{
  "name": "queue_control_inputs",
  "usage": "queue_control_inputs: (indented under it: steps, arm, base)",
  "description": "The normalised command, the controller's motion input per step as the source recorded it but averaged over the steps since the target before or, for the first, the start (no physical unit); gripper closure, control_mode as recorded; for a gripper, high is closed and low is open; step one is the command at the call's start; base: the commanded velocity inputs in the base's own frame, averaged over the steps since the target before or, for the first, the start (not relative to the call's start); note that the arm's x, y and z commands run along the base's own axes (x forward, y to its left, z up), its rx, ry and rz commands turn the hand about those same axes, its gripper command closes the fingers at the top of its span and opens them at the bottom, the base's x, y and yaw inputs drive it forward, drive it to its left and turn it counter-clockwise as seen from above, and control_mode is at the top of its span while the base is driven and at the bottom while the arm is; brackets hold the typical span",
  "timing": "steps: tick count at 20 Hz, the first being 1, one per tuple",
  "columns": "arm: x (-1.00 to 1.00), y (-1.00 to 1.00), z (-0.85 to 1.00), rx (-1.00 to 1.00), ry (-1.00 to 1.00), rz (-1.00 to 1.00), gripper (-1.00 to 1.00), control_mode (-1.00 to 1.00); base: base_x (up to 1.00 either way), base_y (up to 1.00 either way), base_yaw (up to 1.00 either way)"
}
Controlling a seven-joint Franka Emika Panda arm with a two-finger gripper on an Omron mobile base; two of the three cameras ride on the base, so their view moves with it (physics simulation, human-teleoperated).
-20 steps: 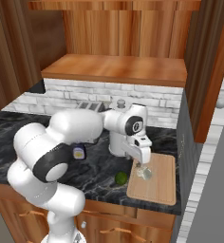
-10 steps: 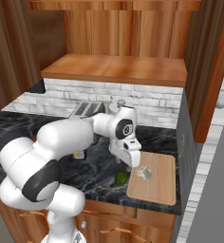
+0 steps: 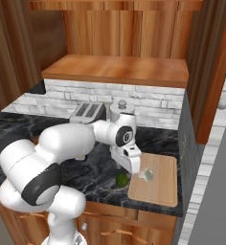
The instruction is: Open the cabinet. Place the bowl and condiment on the counter. Then place the lime and garlic on the cutting board.
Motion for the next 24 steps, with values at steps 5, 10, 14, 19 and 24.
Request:
queue_control_inputs:
  steps: [5, 10, 14, 19, 24]
  arm:
    - [0.01, 0.01, -0.22, 0.00, 0.01, 0.02, -1.00, -1.00]
    - [0.00, 0.00, -0.24, 0.00, 0.00, 0.03, -1.00, -1.00]
    - [0.00, 0.00, -0.23, 0.00, 0.00, 0.03, -1.00, -1.00]
    - [0.00, 0.00, -0.20, 0.00, 0.00, 0.03, -1.00, -1.00]
    - [-0.01, 0.00, -0.15, 0.00, -0.01, 0.01, -1.00, -1.00]
  base:
    - [0.00, 0.00, 0.00]
    - [0.00, 0.00, 0.00]
    - [0.00, 0.00, 0.00]
    - [0.00, 0.00, 0.00]
    - [0.00, 0.00, 0.00]
